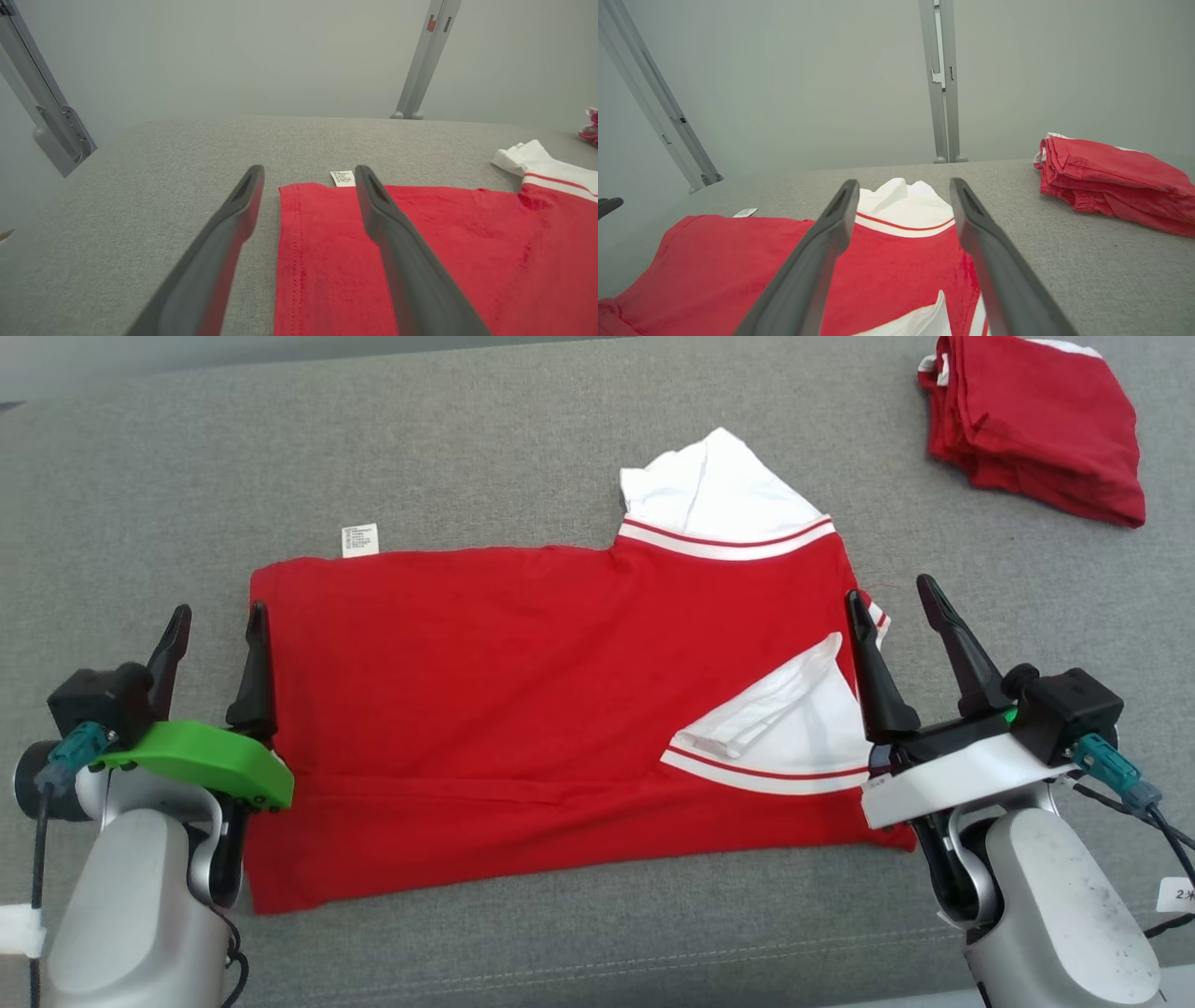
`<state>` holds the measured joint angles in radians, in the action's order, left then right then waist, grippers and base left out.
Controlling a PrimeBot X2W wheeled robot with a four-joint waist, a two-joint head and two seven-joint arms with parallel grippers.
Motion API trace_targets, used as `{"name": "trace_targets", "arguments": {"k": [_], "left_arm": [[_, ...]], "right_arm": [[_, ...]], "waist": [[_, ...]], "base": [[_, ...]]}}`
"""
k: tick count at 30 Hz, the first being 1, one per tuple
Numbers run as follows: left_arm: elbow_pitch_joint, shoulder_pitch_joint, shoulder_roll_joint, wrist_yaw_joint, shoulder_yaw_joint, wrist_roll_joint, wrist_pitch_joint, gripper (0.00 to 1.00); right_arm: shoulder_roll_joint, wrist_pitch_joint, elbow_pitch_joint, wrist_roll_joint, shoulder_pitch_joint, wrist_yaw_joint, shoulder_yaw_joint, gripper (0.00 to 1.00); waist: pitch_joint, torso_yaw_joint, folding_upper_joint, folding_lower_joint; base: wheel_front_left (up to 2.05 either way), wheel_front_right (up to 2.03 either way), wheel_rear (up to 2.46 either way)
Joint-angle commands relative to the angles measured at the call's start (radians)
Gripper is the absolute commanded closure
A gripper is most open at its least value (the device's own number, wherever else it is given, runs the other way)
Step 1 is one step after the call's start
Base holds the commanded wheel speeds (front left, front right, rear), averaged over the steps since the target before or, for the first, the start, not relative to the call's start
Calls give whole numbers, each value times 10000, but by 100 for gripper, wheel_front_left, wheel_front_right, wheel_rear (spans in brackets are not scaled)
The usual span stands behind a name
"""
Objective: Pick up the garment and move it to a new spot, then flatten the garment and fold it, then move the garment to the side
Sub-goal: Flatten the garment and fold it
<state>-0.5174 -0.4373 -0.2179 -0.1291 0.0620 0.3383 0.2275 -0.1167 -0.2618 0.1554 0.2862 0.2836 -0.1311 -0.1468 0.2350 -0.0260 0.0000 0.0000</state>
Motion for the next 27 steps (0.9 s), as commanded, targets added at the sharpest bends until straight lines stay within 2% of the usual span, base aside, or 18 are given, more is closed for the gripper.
{"name": "trace_targets", "arguments": {"k": [1,9,20,27], "left_arm": [[-416,-505,-226,-12,193,246,-3,0],[-2299,-1965,-790,-13,798,1096,184,0],[-3817,-3072,-1141,-14,1471,1792,338,0],[-4280,-3543,-1260,-13,1803,2251,383,0]], "right_arm": [[-7,-37,61,-104,185,7,-50,0],[31,-40,45,-206,618,7,-177,0],[82,-45,-28,-332,779,7,-160,0],[94,-47,-32,-366,862,7,-185,0]], "waist": [[512,-257,0,0],[1172,-607,0,0],[1618,-766,0,0],[1834,-802,0,0]], "base": [[0,0,0],[0,0,0],[0,0,0],[0,0,0]]}}
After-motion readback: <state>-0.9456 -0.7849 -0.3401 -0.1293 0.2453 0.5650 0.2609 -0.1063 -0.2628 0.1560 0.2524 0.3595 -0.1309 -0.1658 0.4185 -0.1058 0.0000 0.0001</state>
